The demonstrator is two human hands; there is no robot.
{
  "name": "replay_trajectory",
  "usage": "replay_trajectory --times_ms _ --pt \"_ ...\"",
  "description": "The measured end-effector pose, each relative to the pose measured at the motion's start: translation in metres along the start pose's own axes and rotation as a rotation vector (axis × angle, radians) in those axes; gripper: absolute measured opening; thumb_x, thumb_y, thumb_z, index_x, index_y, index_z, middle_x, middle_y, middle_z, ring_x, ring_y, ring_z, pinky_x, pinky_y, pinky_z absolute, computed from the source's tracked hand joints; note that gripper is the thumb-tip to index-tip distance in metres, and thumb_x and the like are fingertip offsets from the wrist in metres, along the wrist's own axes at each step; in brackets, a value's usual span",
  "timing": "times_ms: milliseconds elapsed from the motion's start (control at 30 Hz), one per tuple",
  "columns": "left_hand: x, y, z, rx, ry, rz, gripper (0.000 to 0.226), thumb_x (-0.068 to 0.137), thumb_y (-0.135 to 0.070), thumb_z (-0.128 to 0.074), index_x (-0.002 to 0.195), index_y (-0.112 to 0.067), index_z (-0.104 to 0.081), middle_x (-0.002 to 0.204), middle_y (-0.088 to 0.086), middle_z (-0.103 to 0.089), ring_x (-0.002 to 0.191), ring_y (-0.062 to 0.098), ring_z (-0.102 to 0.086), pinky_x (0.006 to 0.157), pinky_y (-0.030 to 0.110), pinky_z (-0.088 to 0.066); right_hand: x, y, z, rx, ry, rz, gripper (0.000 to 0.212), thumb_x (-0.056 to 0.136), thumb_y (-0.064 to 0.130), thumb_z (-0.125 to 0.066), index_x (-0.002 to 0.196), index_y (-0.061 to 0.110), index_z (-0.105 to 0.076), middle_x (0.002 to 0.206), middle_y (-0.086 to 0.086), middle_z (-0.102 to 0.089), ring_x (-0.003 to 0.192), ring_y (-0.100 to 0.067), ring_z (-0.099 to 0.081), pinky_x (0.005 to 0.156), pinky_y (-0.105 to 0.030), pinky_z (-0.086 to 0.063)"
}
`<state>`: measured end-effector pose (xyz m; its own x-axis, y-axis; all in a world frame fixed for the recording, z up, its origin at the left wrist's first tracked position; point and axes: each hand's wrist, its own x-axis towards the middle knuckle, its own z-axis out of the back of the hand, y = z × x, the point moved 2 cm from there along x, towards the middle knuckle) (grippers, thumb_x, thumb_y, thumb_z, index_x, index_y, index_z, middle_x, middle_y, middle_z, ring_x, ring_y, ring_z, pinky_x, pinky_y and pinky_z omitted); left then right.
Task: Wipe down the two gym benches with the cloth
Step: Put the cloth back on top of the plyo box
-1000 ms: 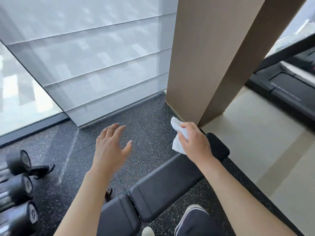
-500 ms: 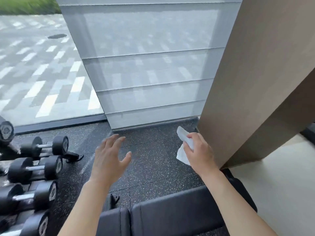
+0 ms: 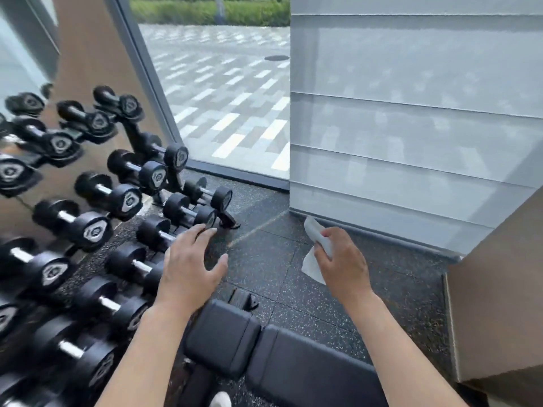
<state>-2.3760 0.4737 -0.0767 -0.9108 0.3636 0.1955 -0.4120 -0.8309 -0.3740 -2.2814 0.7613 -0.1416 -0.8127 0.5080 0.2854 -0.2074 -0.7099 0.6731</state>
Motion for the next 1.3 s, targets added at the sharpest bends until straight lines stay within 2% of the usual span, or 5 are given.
replay_trajectory --times_ms 233,367,600,967,1300 --pt "-0.084 0.054 0.061 0.084 -0.134 0.215 0.059 0.093 -0.039 -0.073 0.146 -0.018 -0.059 0.154 0.003 -0.052 0.144 0.03 -0.042 0.118 0.057 -0.038 -0.027 0.077 -0.036 0.078 0.146 0.183 0.017 0.097 0.032 -0.064 0.11 0.029 -0.053 0.092 0.014 -0.059 0.067 0.003 -0.055 0.059 -0.017 -0.036" --pt "-0.124 0.074 0.086 0.1 -0.19 0.278 0.055 0.094 -0.042 -0.068 0.143 -0.018 -0.06 0.153 0.004 -0.052 0.143 0.032 -0.043 0.116 0.058 -0.039 -0.052 0.116 -0.048 0.111 0.202 0.248 0.016 0.099 0.035 -0.06 0.112 0.031 -0.052 0.102 0.017 -0.057 0.073 0.005 -0.054 0.063 -0.013 -0.034" --pt "-0.239 0.137 0.149 0.114 -0.275 0.376 0.068 0.087 -0.056 -0.055 0.143 -0.018 -0.06 0.151 0.005 -0.054 0.143 0.032 -0.044 0.118 0.058 -0.039 -0.139 0.209 -0.086 0.167 0.278 0.374 0.017 0.098 0.038 -0.059 0.112 0.034 -0.052 0.106 0.018 -0.057 0.075 0.003 -0.055 0.068 -0.026 -0.044" --pt "-0.461 0.265 0.242 0.183 -0.375 0.65 0.075 0.085 -0.059 -0.046 0.144 -0.016 -0.061 0.151 0.007 -0.054 0.143 0.032 -0.045 0.119 0.054 -0.038 -0.321 0.376 -0.16 0.249 0.474 0.588 0.019 0.1 0.04 -0.056 0.116 0.034 -0.05 0.119 0.018 -0.056 0.084 -0.008 -0.056 0.074 -0.03 -0.039" --pt "-0.595 0.32 0.279 0.17 -0.469 0.881 0.059 0.095 -0.041 -0.067 0.148 -0.018 -0.057 0.157 0.005 -0.049 0.147 0.028 -0.038 0.123 0.053 -0.033 -0.433 0.473 -0.205 0.285 0.635 0.776 0.017 0.099 0.04 -0.055 0.113 0.034 -0.049 0.113 0.018 -0.056 0.08 -0.006 -0.055 0.068 -0.032 -0.045"
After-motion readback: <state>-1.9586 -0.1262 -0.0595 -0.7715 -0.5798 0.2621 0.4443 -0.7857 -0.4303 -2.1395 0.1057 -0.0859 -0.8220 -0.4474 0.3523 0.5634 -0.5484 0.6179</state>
